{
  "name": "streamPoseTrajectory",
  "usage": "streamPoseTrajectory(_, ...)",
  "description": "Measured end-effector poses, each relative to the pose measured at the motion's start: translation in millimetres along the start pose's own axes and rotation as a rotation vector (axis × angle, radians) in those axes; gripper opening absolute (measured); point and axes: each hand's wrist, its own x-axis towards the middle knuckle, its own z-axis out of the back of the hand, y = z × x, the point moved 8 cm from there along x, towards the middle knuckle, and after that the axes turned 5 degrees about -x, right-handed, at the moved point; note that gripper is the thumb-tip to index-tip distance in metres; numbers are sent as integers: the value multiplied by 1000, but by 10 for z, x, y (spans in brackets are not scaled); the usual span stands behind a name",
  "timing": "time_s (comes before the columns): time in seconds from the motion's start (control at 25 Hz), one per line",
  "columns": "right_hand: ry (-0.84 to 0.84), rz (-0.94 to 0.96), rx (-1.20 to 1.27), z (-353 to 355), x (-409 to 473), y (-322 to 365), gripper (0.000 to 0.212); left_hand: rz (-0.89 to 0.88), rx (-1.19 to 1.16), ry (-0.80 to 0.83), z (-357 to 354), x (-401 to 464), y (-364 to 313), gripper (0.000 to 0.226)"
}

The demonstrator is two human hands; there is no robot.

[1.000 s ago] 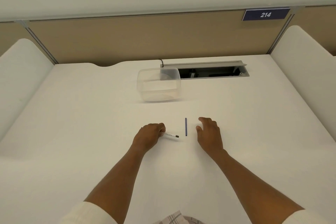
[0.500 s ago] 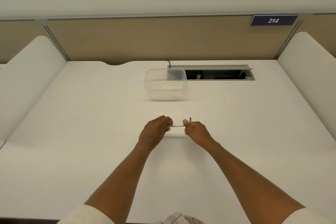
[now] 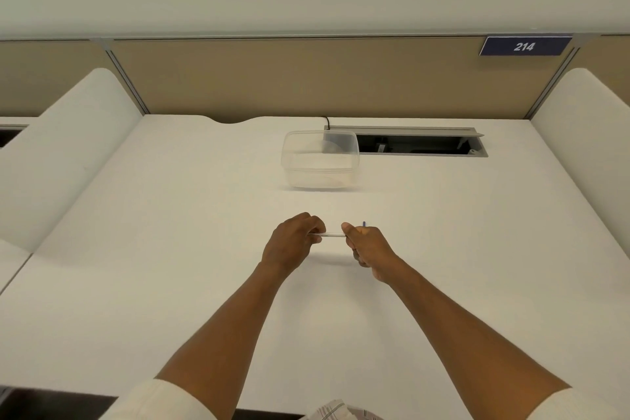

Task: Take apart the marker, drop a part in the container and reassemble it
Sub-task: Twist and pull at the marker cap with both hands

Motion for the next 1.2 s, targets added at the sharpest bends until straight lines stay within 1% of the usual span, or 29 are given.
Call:
streamPoseTrajectory(0.16,-30,16,26,19,-8,-7,46,21,-12,10,19,35,-40,14)
streamPoseTrajectory(0.28,-42,40,28,42,-1,-7,45,42,-11,49,-39,14,-18,13)
streamPoseTrajectory(0.4,-14,79,-52,42,9,16,44,56,-13,96,-66,-13,13,17)
streamPoseTrajectory(0.52,12,175,-171,63,-6,59,44,66,-38,160,-84,0,56,21)
streamPoseTrajectory(0.56,17,218,-202,75,-17,80,41,74,-39,185,-90,-4,71,21)
streamPoseTrajectory(0.68,39,308,-258,80,-63,111,25,99,-35,215,-96,-20,135,17)
streamPoseTrajectory(0.72,48,303,-243,77,-72,107,25,103,-21,211,-88,-25,147,15)
streamPoseTrajectory(0.84,62,208,-208,75,-76,69,43,115,7,188,-34,-20,163,10)
streamPoseTrajectory(0.88,65,189,-224,78,-77,58,45,119,12,186,-24,-21,170,10)
streamPoseTrajectory(0.96,66,186,-241,86,-76,51,41,120,29,186,-21,-31,182,9)
streamPoseTrajectory(1.08,49,184,-184,106,-63,55,34,110,48,171,-8,-48,184,10)
streamPoseTrajectory(1.2,68,167,-156,91,-60,53,37,89,69,165,3,-44,157,10)
